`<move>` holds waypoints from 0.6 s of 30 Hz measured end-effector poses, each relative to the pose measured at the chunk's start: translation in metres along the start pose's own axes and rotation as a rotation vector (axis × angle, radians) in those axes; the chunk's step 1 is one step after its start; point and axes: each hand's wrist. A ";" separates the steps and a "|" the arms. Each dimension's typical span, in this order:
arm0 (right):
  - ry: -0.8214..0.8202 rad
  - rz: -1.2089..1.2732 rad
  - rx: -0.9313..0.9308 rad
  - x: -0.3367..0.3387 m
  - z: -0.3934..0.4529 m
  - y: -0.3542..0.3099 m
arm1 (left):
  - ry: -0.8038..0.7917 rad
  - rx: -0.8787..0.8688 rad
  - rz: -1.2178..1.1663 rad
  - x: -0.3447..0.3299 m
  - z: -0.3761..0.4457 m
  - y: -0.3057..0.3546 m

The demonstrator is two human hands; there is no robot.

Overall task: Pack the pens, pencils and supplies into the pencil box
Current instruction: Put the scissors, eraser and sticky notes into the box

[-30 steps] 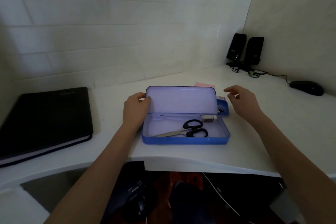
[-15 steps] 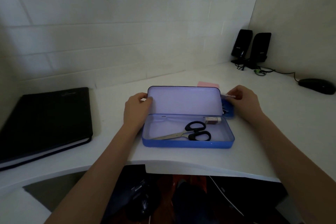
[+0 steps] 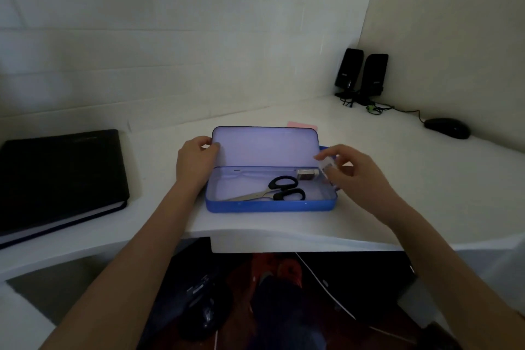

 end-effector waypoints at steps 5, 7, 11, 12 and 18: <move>0.069 -0.003 0.045 0.006 0.000 -0.009 | -0.004 -0.015 0.006 0.003 -0.002 0.000; 0.102 0.055 0.007 0.006 0.001 -0.009 | -0.008 -0.016 0.006 0.003 -0.003 0.000; -0.020 -0.022 -0.063 0.000 0.000 -0.004 | -0.009 -0.001 -0.003 0.004 -0.004 0.000; -0.059 -0.092 -0.057 -0.001 -0.001 -0.004 | -0.008 -0.002 -0.005 0.005 -0.003 0.000; -0.155 -0.386 -0.004 -0.006 0.001 -0.004 | -0.009 -0.022 0.017 0.004 -0.003 -0.001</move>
Point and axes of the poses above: each hand's wrist, its own z-axis towards the middle knuckle, its own x-axis out of the back of the hand, y = z × x
